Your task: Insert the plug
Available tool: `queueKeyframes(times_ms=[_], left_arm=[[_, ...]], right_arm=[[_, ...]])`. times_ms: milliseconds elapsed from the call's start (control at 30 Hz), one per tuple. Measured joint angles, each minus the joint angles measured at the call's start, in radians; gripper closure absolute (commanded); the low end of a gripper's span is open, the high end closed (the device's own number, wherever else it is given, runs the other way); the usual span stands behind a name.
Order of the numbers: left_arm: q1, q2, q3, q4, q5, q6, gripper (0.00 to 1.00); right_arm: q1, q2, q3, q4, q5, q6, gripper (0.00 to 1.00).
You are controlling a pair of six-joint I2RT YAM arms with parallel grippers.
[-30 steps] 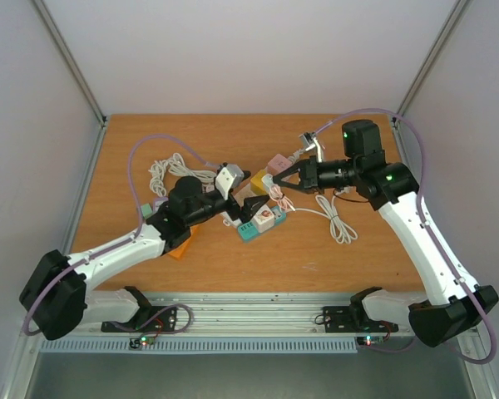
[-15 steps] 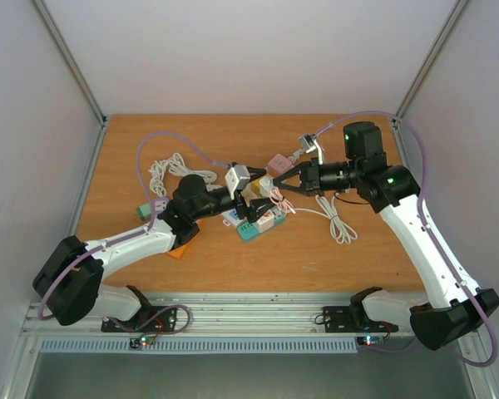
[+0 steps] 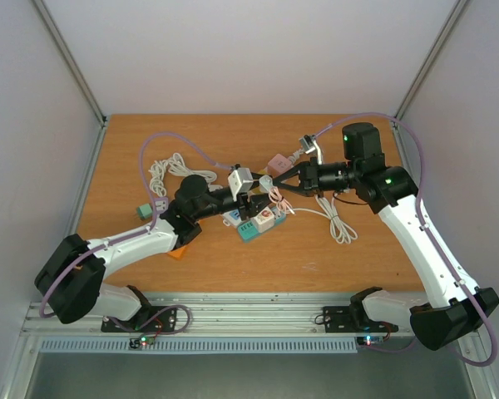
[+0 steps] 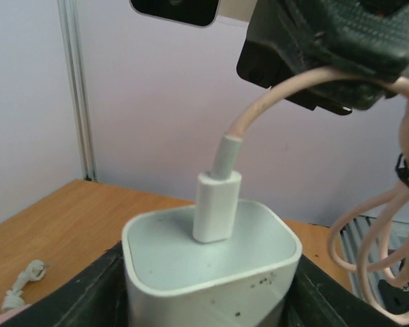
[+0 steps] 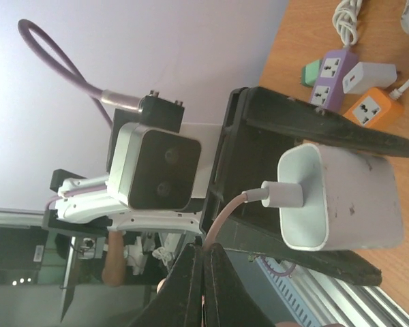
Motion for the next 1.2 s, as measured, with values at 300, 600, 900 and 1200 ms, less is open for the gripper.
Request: queueKeyframes(times_ms=[300,600,900,1200], left_arm=[[0.000,-0.002,0.002,-0.027,0.002,0.036,0.63],[0.000,-0.043,0.006,-0.264,0.030,0.166,0.64],[0.000,-0.051,0.068,-0.461,0.090,0.276,0.63],[0.000,-0.051,0.075,-0.513,0.115,0.301,0.63]], right_arm=[[0.000,0.004,0.015,-0.097,0.106,-0.071,0.61],[0.046,0.033,0.126,-0.281,0.393,-0.264,0.41],[0.207,0.128,0.154,-0.346,0.599,-0.319,0.43],[0.276,0.185,0.154,-0.361,0.637,-0.306,0.54]])
